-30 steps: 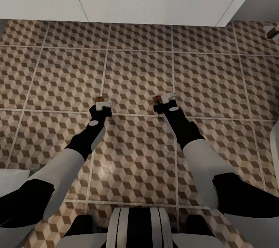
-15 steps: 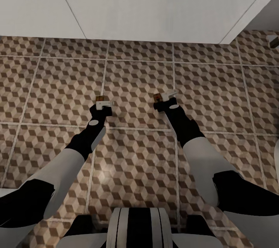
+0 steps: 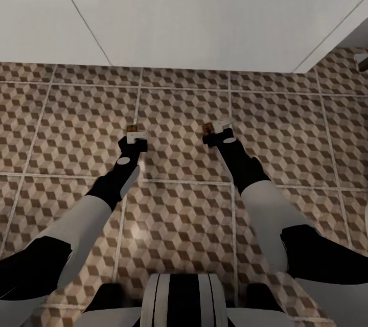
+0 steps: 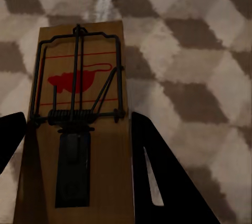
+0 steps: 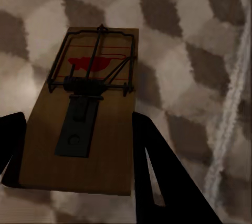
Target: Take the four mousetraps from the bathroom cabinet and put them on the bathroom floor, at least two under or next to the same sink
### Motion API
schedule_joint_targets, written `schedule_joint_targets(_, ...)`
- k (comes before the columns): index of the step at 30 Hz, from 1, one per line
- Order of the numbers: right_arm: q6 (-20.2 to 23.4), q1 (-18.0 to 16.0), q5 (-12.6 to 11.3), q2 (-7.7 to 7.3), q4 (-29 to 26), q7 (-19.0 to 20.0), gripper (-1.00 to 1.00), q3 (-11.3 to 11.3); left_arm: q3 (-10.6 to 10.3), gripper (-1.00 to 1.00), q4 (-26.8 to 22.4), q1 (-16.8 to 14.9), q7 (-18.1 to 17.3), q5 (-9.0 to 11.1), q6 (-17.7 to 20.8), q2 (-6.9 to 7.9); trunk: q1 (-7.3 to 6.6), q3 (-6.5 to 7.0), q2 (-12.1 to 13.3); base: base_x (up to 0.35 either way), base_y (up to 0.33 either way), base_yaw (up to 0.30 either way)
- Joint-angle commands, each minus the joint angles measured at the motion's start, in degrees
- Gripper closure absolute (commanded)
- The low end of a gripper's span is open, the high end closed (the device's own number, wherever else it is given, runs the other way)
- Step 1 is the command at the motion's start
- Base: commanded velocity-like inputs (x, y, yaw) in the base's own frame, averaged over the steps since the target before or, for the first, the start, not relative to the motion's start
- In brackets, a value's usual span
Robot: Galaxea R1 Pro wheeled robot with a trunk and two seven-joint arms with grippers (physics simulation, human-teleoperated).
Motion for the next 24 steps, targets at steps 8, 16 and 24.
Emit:
schedule_joint_targets(8, 0.33, -0.01, 0.05, 0.0, 0.26, -0.1, 1.0, 0.12, -0.39, 1.0, -0.11, -0.03, 0.51, 0.58, -0.05, 0.06, 0.03, -0.03, -0.01, 0.27, 0.0, 0.0)
schedule_joint_targets(16, 0.23, -0.01, 0.0, 0.0, 0.65, -0.08, 1.0, 0.12, -0.4, 1.0, -0.06, -0.01, 0.51, 0.56, -0.04, 0.06, 0.03, -0.03, -0.01, 0.191, 0.0, 0.0)
schedule_joint_targets(24, -0.85, -0.01, 0.0, 0.0, 1.63, -0.07, 1.0, 0.17, -0.47, 1.0, -0.1, -0.01, 0.51, 0.56, -0.05, 0.13, 0.03, -0.03, -0.01, 0.122, 0.0, 0.0)
